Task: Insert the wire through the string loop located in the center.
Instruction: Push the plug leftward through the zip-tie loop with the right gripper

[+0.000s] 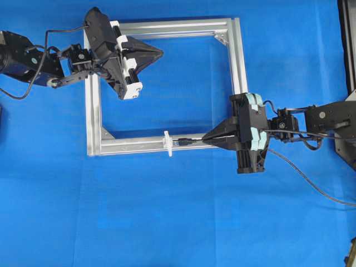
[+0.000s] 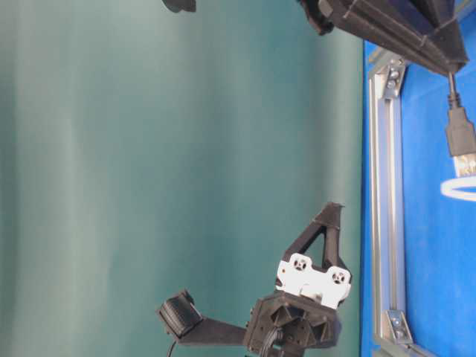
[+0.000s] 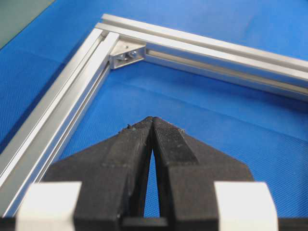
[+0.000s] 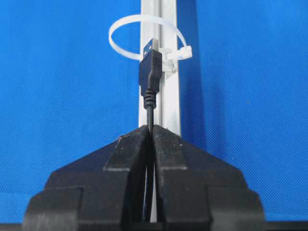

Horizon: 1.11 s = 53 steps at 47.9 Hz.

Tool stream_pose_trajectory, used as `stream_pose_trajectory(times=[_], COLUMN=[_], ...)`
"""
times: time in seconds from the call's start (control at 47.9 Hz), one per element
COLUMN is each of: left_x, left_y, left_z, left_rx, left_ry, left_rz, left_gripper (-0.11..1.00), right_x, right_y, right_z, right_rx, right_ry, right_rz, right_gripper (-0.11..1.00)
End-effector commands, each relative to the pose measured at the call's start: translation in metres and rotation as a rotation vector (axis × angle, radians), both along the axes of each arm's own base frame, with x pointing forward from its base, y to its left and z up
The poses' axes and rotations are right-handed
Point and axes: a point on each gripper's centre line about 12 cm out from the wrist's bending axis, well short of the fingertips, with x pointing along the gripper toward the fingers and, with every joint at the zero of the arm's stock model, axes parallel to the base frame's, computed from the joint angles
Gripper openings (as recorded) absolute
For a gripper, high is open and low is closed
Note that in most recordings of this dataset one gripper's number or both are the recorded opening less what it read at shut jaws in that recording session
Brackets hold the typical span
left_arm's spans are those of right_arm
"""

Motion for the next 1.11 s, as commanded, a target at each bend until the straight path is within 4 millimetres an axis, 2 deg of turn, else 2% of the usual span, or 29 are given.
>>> stream_pose_trajectory(times=[0.0, 0.292, 0.835, 1.086], left_x=[0.002, 0.002, 0.002, 0.001], left_y=[0.0, 0.0, -0.001, 0.0], left_z=[0.014, 0.015, 0.015, 0.015], left_rx=[0.014, 0.014, 0.016, 0.016], left_ry=[-0.041, -0.042, -0.042, -0.042], left_rz=[-0.004, -0.004, -0.006, -0.004], left_gripper=[0.0, 0.0, 0.0, 0.0], right_x=[0.003, 0.011, 0.059, 0.068], right_y=[-0.001, 0.0, 0.004, 0.004], right_z=[0.006, 0.004, 0.009, 0.008], right_rx=[0.003, 0.004, 0.003, 0.004], right_ry=[-0.027, -0.024, -0.063, -0.066], right_rz=[-0.006, -0.007, -0.003, -0.002], right_gripper=[-0.02, -0.02, -0.02, -0.02])
